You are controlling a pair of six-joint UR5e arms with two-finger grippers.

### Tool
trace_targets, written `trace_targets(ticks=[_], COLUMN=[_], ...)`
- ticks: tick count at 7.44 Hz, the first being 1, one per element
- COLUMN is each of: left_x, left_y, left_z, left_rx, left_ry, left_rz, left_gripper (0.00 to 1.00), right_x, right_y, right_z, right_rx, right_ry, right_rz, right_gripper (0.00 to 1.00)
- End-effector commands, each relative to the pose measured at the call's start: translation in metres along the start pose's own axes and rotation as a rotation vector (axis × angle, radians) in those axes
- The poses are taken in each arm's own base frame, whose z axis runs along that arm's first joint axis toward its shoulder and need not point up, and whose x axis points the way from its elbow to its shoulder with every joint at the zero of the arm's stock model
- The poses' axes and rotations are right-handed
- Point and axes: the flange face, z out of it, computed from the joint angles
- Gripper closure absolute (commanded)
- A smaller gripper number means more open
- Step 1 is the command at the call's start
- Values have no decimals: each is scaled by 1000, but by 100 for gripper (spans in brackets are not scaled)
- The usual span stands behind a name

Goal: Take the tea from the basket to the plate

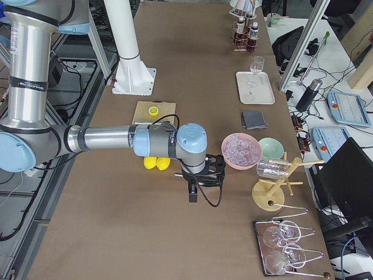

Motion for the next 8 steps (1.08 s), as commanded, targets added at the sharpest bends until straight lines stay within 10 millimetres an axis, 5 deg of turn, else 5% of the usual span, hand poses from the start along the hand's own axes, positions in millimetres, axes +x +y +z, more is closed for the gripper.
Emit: trace_targets(ticks=[1, 6, 8], left_x=[2, 9, 33], left_y=[-4, -12, -46], left_z=[-3, -10, -41], left_rx=[6, 19, 78], left_ry=[-4, -10, -16], left_rz=[6, 28, 80], left_gripper=[1, 1, 1], right_x=[0, 1, 1], right_y=[0, -1, -1], right_z=[0, 2, 2], right_rx=[-1, -3, -3], right_ry=[-1, -3, -1], right_rz=[1, 1, 1], right_gripper=[0, 0, 0])
